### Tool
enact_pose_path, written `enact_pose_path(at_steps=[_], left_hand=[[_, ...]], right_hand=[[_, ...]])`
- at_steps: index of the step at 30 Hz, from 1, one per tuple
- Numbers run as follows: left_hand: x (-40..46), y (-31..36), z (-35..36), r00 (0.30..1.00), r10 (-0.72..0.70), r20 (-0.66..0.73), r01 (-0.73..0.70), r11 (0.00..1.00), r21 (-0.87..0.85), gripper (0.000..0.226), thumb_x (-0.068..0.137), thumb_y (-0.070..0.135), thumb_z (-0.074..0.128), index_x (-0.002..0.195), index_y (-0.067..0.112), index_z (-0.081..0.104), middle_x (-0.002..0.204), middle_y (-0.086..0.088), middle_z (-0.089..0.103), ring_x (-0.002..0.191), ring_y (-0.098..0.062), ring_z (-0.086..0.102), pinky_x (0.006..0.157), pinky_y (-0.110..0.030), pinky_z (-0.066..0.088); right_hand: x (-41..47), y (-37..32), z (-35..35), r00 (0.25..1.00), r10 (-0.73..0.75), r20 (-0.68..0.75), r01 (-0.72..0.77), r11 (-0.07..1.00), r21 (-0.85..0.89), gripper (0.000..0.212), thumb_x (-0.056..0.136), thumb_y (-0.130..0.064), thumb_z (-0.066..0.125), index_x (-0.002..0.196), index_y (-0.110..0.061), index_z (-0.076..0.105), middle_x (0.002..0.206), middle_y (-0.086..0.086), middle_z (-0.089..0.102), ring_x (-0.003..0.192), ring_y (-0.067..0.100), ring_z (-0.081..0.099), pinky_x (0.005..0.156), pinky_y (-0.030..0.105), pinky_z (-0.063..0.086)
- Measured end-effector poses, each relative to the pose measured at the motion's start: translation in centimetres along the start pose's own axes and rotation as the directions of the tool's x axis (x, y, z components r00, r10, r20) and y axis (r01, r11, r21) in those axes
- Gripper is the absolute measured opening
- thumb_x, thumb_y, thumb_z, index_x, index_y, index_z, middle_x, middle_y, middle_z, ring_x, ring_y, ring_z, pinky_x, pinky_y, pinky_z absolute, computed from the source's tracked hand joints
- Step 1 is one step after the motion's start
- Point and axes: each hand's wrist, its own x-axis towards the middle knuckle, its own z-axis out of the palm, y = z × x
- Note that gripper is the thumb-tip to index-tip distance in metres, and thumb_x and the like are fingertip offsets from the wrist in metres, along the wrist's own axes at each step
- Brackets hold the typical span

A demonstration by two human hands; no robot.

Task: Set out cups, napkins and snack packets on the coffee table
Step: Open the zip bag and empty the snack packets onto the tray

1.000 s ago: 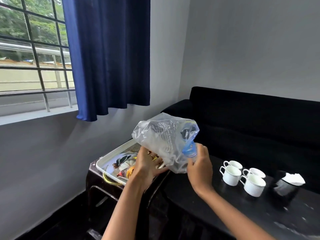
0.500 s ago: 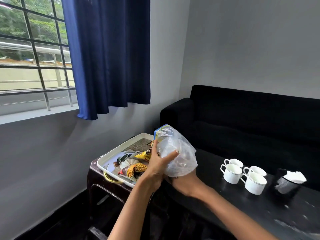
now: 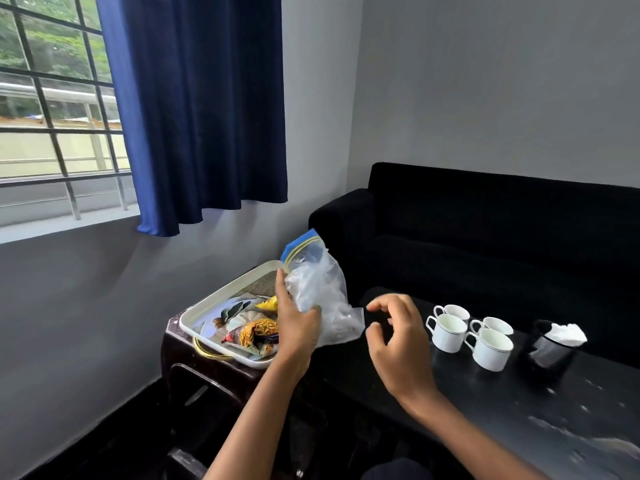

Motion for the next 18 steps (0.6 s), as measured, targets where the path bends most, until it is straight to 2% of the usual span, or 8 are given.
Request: enact_pose_path(at_steps=[1, 3, 5, 7, 11, 13, 16, 18], left_hand=[[-0.4, 0.0, 0.3, 0.999, 0.023, 0.032, -0.024, 0.999, 0.027, 0.095, 0.079, -0.019, 0.047, 0.148, 0.039, 0.016, 0.141, -0.002, 0.042, 0.099, -0.017, 0.062, 0.052, -0.013, 0.05], [-1.1, -0.1, 1.1, 0.989, 0.081, 0.121, -0.089, 0.994, 0.063, 0.094, 0.079, -0.02, 0.047, 0.148, 0.036, 0.019, 0.139, -0.005, 0.045, 0.11, -0.022, 0.061, 0.064, -0.019, 0.056], [-2.1, 0.1, 2.2, 0.966, 0.14, 0.218, -0.161, 0.984, 0.081, 0.091, 0.081, -0.017, 0.054, 0.148, 0.035, 0.021, 0.135, -0.002, 0.048, 0.116, -0.014, 0.057, 0.081, -0.023, 0.056], [-3.3, 0.3, 3.2, 0.943, 0.152, 0.294, -0.182, 0.98, 0.077, 0.088, 0.082, -0.012, 0.058, 0.147, 0.034, 0.022, 0.132, 0.005, 0.049, 0.116, -0.005, 0.056, 0.088, -0.02, 0.052], [-5.0, 0.7, 4.4, 0.903, 0.096, 0.42, -0.144, 0.986, 0.085, 0.082, 0.086, -0.01, 0.05, 0.148, 0.034, 0.019, 0.117, 0.028, 0.044, 0.095, 0.027, 0.052, 0.072, -0.001, 0.045], [-5.8, 1.1, 4.8, 0.879, 0.066, 0.472, -0.117, 0.99, 0.078, 0.083, 0.084, -0.006, 0.049, 0.151, 0.031, 0.017, 0.115, 0.032, 0.043, 0.095, 0.026, 0.053, 0.074, -0.002, 0.046], [-7.6, 1.6, 6.2, 0.833, 0.046, 0.551, -0.089, 0.995, 0.05, 0.087, 0.07, 0.009, 0.046, 0.149, 0.032, 0.017, 0.115, 0.037, 0.046, 0.098, 0.025, 0.052, 0.077, -0.003, 0.045], [-9.0, 1.3, 7.4, 0.797, 0.034, 0.603, -0.064, 0.998, 0.028, 0.082, 0.072, 0.015, 0.044, 0.146, 0.036, 0.015, 0.109, 0.046, 0.052, 0.1, 0.026, 0.051, 0.076, -0.001, 0.044]], right_hand=[[0.0, -0.2, -0.2, 0.999, -0.01, 0.042, 0.01, 1.0, 0.011, 0.033, 0.075, -0.015, 0.052, 0.107, -0.018, 0.061, 0.116, -0.009, 0.056, 0.11, 0.011, 0.05, 0.097, 0.029, 0.042], [-0.1, -0.5, -0.3, 0.983, -0.038, 0.181, 0.034, 0.999, 0.024, 0.052, 0.083, -0.024, 0.051, 0.134, -0.019, 0.046, 0.142, -0.01, 0.036, 0.132, 0.005, 0.031, 0.11, 0.022, 0.024], [-0.2, -0.3, -0.3, 0.96, -0.046, 0.275, 0.044, 0.999, 0.014, 0.058, 0.093, -0.026, 0.047, 0.147, -0.022, 0.025, 0.153, -0.01, 0.015, 0.141, 0.002, 0.011, 0.115, 0.022, 0.012], [-0.3, 0.0, -0.4, 0.952, 0.008, 0.306, -0.015, 1.0, 0.018, 0.057, 0.099, -0.024, 0.04, 0.148, -0.027, 0.011, 0.158, -0.009, 0.004, 0.144, 0.002, 0.0, 0.118, 0.027, 0.007], [-0.5, 0.6, -1.7, 0.946, 0.097, 0.308, -0.127, 0.989, 0.08, 0.055, 0.101, -0.018, 0.034, 0.148, -0.027, 0.006, 0.159, -0.006, 0.002, 0.143, 0.0, -0.002, 0.117, 0.023, 0.003], [-0.7, 1.0, -2.7, 0.939, 0.122, 0.321, -0.168, 0.979, 0.118, 0.054, 0.101, -0.016, 0.033, 0.149, -0.024, 0.008, 0.159, -0.005, 0.003, 0.144, 0.003, -0.001, 0.119, 0.025, 0.003], [-1.2, 2.2, -4.7, 0.931, 0.132, 0.341, -0.192, 0.97, 0.147, 0.055, 0.101, -0.018, 0.033, 0.149, -0.023, 0.006, 0.159, -0.006, 0.001, 0.145, 0.005, 0.0, 0.121, 0.036, 0.008], [-1.9, 3.3, -5.9, 0.926, 0.145, 0.35, -0.207, 0.967, 0.148, 0.057, 0.101, -0.02, 0.034, 0.15, -0.026, 0.005, 0.159, -0.008, 0.0, 0.145, 0.004, 0.0, 0.12, 0.038, 0.009]])
